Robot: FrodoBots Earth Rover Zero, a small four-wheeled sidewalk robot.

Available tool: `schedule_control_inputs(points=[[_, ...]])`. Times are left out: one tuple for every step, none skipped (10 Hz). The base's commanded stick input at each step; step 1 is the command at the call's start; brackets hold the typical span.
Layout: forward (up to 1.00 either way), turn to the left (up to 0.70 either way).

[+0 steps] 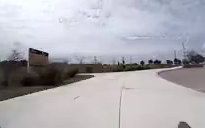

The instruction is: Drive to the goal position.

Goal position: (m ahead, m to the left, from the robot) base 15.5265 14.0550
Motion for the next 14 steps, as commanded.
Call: schedule_control_inputs(points=[[1.0, -0.4], [1.0, -0.4], [1.0, -0.4], [1.0, -0.4], [1.0, -0.4], [1.0, -0.36], [1.0, -0.27], [1.0, -0.19], [1.0, -0.11], [1.0, -0.02], [1.0, 0.0], [1.0, 0.0], [1.0, 0.0], [1.0, 0.0]])
